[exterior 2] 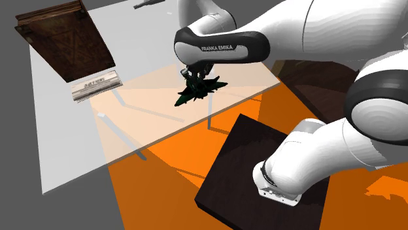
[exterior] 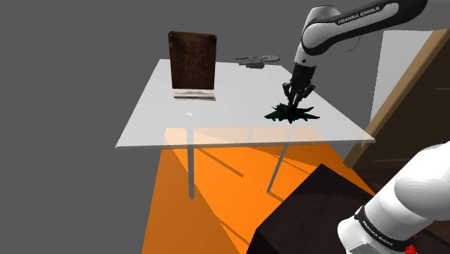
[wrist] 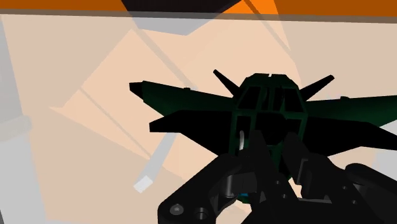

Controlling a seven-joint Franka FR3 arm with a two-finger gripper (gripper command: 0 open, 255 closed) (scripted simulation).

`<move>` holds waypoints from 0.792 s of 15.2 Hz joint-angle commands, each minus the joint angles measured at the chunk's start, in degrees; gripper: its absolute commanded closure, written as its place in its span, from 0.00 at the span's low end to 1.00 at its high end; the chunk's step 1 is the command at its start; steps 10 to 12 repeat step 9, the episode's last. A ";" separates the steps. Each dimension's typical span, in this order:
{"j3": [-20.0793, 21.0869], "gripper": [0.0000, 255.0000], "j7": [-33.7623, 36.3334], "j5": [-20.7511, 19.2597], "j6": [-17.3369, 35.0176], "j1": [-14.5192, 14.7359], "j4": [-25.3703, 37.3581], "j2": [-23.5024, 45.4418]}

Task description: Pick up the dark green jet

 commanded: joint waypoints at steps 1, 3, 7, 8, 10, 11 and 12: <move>0.00 1.00 -0.04 -0.03 -1.49 -0.02 1.15 -0.35; 0.05 1.00 0.00 -0.05 -3.08 -0.02 2.30 -0.80; 0.14 1.00 0.05 -0.07 -6.23 0.00 4.72 -1.53; 0.15 1.00 0.05 -0.07 -6.35 0.00 4.81 -1.56; 0.15 1.00 0.05 -0.07 -6.35 0.00 4.81 -1.55; 0.15 1.00 0.05 -0.07 -6.35 0.00 4.81 -1.55; 0.15 1.00 0.05 -0.07 -6.35 0.00 4.81 -1.55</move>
